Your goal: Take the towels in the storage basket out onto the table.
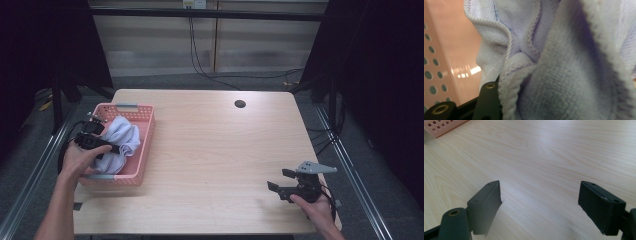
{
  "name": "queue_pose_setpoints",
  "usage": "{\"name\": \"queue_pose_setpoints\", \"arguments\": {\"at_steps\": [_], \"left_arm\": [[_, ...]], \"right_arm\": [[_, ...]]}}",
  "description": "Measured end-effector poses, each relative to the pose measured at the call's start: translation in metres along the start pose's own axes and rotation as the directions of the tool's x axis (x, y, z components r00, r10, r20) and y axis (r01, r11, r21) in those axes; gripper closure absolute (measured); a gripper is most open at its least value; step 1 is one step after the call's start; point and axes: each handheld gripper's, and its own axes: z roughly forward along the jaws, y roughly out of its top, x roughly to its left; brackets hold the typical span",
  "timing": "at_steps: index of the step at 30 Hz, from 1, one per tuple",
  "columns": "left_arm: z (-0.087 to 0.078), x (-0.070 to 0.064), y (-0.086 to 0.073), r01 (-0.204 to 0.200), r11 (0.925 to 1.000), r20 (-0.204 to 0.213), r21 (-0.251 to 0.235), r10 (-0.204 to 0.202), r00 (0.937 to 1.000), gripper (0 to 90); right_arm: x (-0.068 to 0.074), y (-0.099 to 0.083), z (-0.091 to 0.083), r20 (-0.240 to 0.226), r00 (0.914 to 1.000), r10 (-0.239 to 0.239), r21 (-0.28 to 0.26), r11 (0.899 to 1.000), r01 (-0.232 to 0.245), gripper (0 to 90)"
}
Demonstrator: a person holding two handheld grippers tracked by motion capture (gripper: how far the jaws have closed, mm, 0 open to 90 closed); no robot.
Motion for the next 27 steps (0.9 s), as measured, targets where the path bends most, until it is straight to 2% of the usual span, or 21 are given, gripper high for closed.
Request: {"name": "queue_pose_setpoints", "arguments": {"at_steps": [4,5,7,9,13,17,22,23,24,27], "left_arm": [[-0.008,0.000,0.003,0.001,0.9993,0.023,-0.038,0.000,0.9997,49.2],[-0.011,0.000,0.004,0.018,0.9974,0.029,-0.069,-0.016,0.9994,49.2],[-0.019,0.001,0.004,0.027,0.9941,0.043,-0.105,-0.023,0.9988,49.2],[-0.022,0.002,0.004,0.031,0.9919,0.056,-0.123,-0.025,0.9981,49.1],[-0.025,0.002,0.003,0.034,0.9913,0.057,-0.127,-0.027,0.9980,49.0],[-0.034,0.001,0.003,0.024,0.9843,0.072,-0.175,-0.012,0.9973,48.8],[-0.046,-0.003,0.006,0.034,0.9745,0.082,-0.222,-0.016,0.9965,48.8],[-0.048,-0.004,0.007,0.044,0.9705,0.081,-0.237,-0.025,0.9964,48.8],[-0.050,-0.005,0.007,0.031,0.9718,0.077,-0.234,-0.013,0.9969,48.8],[-0.052,-0.009,0.004,0.028,0.9643,0.084,-0.263,-0.006,0.9965,48.8]], "right_arm": [[0.000,0.000,0.000,0.001,1.0000,0.003,0.002,1.000,-0.003,18.1],[0.000,0.000,0.000,0.001,1.0000,0.002,0.000,1.000,-0.002,18.1],[0.000,0.000,-0.001,-0.002,1.0000,-0.001,-0.004,1.000,0.001,18.1],[0.000,0.000,-0.002,-0.001,1.0000,0.003,-0.002,1.000,-0.003,18.1],[0.000,0.000,-0.001,-0.004,1.0000,-0.001,-0.003,1.000,0.001,18.0],[0.000,0.000,-0.001,-0.004,1.0000,0.001,-0.002,1.000,-0.001,18.0],[0.000,0.000,-0.001,-0.005,1.0000,0.000,-0.004,1.000,0.000,18.0],[0.000,0.000,-0.001,-0.005,1.0000,0.002,-0.003,1.000,-0.002,18.0],[0.000,0.000,-0.002,-0.005,1.0000,0.003,-0.005,1.000,-0.003,18.1],[0.000,0.000,-0.002,-0.008,1.0000,0.003,-0.008,1.000,-0.003,18.0]]}}
